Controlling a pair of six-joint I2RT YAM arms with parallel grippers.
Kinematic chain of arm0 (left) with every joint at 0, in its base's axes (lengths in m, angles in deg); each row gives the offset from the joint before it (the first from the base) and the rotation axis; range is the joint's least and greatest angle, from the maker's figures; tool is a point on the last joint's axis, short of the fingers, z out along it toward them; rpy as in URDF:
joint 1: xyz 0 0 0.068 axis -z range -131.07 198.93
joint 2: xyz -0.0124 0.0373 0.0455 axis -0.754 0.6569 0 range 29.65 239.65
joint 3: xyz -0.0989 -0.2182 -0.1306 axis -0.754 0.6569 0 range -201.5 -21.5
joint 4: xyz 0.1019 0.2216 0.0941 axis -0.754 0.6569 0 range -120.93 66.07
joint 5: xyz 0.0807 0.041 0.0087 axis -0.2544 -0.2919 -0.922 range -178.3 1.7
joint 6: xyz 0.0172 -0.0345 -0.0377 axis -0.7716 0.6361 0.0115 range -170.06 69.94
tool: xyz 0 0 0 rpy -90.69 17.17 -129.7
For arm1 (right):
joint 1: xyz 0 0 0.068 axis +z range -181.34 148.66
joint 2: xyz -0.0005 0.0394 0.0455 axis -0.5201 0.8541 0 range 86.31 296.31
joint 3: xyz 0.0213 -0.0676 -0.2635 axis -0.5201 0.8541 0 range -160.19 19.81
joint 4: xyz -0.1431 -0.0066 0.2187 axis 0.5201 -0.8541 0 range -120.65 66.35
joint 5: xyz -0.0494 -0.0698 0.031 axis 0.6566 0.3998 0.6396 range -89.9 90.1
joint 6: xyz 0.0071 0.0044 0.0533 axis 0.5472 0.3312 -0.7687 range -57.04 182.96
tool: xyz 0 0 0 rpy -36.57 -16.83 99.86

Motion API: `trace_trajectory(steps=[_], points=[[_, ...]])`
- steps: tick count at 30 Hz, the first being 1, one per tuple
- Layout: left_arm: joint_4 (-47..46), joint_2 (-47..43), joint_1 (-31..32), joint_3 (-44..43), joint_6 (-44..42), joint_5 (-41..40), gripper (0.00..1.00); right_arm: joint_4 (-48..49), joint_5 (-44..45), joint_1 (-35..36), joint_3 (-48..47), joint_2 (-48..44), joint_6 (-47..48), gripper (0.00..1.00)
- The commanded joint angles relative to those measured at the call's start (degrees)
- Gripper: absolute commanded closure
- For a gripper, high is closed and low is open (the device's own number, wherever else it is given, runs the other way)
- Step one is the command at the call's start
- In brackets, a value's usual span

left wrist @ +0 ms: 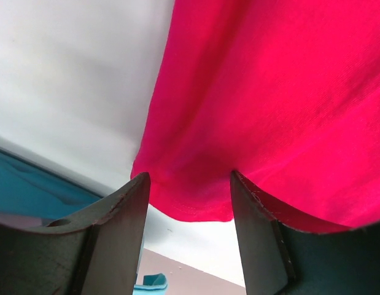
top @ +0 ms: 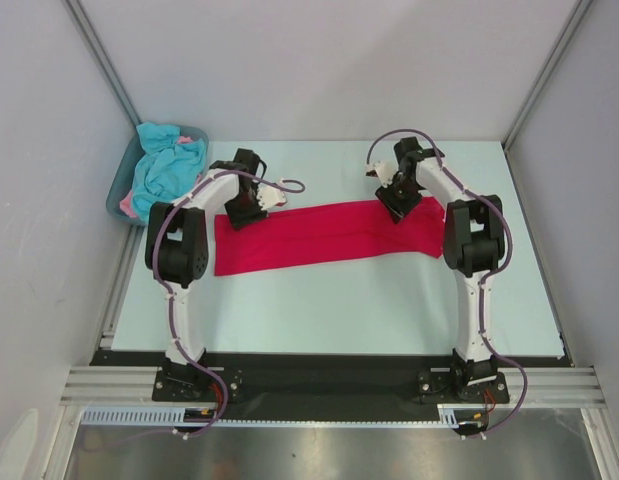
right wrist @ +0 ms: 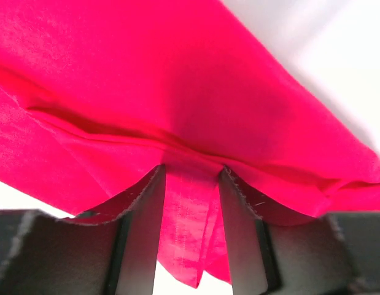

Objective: Fold and stack the t-shirts
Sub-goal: Fold the tshirt

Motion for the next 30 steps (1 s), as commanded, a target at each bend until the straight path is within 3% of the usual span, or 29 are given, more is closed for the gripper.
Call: trace_trajectory(steps=[1, 3, 6, 7, 15, 21, 30], points=[[-0.43, -1.23, 0.48, 0.09, 0.82, 0.09, 0.4, 0.12, -1.94, -0.19, -3.16, -0.07, -0.85, 0.57], [-0.51, -1.23, 0.48, 0.01, 0.73, -0.09, 0.4, 0.29, -2.12, -0.19, -3.34, -0.07, -0.94, 0.62], [-0.51, -1.15, 0.74, 0.01, 0.64, -0.44, 0.4, 0.21, -2.56, -0.01, -3.34, -0.51, -1.47, 0.87], [-0.51, -1.15, 0.92, 0.01, 0.55, -0.52, 0.4, 0.21, -2.65, 0.07, -3.08, -0.95, -1.56, 1.0], [-0.95, -0.62, 1.09, -0.17, 0.46, -0.7, 0.4, -3.21, -5.02, 1.22, -1.41, -6.21, 0.11, 1.0], [-1.13, -0.27, 1.09, -0.43, -0.24, -0.88, 0.4, -10.07, -7.31, 2.89, -0.17, -11.58, 4.93, 1.0], [-1.13, 0.35, 1.27, -1.66, -0.68, -1.4, 0.4, -20.88, -8.62, 3.15, -0.09, -12.64, 10.04, 1.0]])
